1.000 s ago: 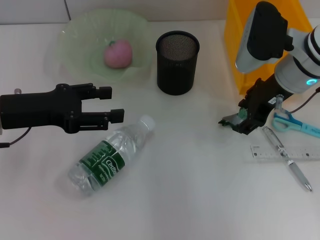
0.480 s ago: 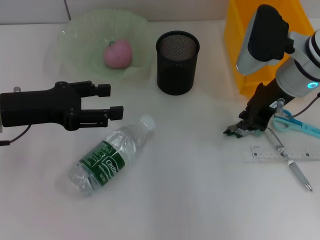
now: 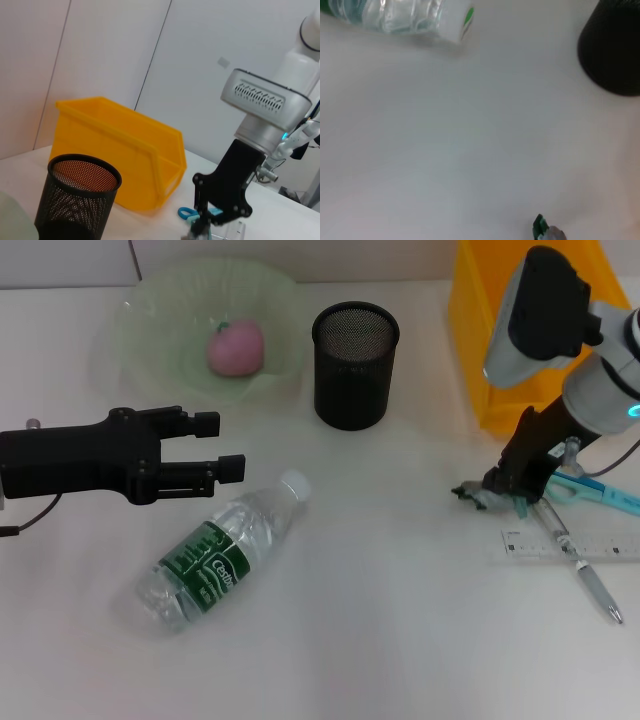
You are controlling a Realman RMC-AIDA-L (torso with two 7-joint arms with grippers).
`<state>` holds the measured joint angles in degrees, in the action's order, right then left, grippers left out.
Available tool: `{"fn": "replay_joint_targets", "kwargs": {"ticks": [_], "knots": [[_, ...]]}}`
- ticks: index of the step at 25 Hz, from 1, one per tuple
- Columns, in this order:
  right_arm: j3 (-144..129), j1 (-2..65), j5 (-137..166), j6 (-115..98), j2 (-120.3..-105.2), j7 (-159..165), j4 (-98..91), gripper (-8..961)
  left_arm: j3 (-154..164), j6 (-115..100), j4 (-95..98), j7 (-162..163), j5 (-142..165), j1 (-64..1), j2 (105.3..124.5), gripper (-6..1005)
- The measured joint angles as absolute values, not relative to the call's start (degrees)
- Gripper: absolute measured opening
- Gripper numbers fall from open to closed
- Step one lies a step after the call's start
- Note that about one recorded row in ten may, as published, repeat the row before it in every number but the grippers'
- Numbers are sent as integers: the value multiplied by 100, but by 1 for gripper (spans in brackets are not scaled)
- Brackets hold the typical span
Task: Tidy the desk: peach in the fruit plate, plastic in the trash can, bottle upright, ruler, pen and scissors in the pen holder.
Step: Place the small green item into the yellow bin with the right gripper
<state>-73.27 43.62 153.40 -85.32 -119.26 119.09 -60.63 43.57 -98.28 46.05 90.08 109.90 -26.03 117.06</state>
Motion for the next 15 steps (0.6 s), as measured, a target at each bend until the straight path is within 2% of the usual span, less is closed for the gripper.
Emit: {"fn": "replay_joint_targets", "kwargs": {"ticks": [11, 15], "knots": [[-5551, 3463, 13662, -8736, -11926, 12135, -8096, 18, 4334, -9849, 4605, 9008, 10981, -2581, 11707, 797], [-5161, 2988, 12837, -6944, -11916, 12438, -7863, 29, 4333, -9804, 4547, 9002, 10978, -2595, 11704, 797]]}}
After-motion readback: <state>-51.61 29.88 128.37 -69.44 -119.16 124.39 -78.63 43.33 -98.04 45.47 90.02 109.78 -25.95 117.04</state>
